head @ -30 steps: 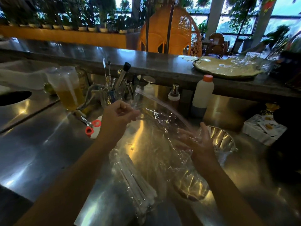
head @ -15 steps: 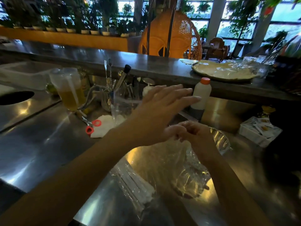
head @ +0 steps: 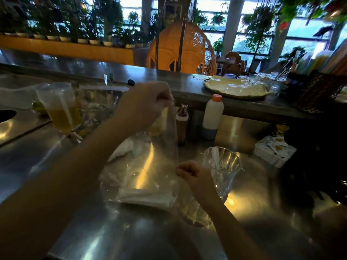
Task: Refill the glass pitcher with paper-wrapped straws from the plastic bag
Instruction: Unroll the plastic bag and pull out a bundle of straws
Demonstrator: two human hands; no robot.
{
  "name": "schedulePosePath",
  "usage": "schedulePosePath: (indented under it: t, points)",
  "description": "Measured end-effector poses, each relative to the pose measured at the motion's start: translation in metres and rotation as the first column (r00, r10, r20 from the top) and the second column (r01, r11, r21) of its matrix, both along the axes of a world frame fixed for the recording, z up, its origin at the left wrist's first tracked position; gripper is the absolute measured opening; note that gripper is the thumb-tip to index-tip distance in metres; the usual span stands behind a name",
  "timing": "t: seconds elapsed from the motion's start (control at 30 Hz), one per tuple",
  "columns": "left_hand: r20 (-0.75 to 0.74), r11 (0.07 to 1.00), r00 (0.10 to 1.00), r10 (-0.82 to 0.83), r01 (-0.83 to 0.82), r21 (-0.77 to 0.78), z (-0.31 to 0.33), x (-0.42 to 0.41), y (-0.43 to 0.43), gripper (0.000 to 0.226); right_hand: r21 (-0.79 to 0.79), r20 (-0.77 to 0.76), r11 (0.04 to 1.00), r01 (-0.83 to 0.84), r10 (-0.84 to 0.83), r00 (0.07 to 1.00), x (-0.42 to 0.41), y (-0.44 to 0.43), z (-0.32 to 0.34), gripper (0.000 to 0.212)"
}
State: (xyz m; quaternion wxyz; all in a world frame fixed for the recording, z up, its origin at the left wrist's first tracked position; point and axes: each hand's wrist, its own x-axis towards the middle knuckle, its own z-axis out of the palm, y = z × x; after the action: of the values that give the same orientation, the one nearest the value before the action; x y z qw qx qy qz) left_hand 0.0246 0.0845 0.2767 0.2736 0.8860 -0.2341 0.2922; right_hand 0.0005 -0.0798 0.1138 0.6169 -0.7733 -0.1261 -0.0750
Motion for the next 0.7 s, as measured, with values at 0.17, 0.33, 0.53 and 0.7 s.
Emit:
schedulePosePath:
  t: [0.17,0.33,0.53,0.7]
  points:
    - [0.053,0.994,0.993,0.105,-0.105,-0.003,0.012,-0.012,0.007,0.009,0.052,0.014,0.998,0.019,-0.02,1.0,0.0,0.015,-0.009,0.025]
    - [0.471,0.876,0.874,-0.122,-0.129,0.465,0.003,-0.037,-0.005,0.033,0.073,0.105,0.997,0.009,-0.017,0.994,0.003,0.013,-0.002,0.028]
    - [0.171,0.425,0.946,-0.276,-0.04,0.904,-0.032,-0.03,-0.026,0.027,0.038,0.165,0.998,-0.042,0.035,0.986,0.007,0.014,0.008,0.029]
    - [0.086,0.364,0.964,-0.253,0.012,0.931,-0.033,-0.019,-0.024,0.017,0.046,0.195,0.999,0.008,-0.017,0.981,0.006,0.016,0.003,0.022]
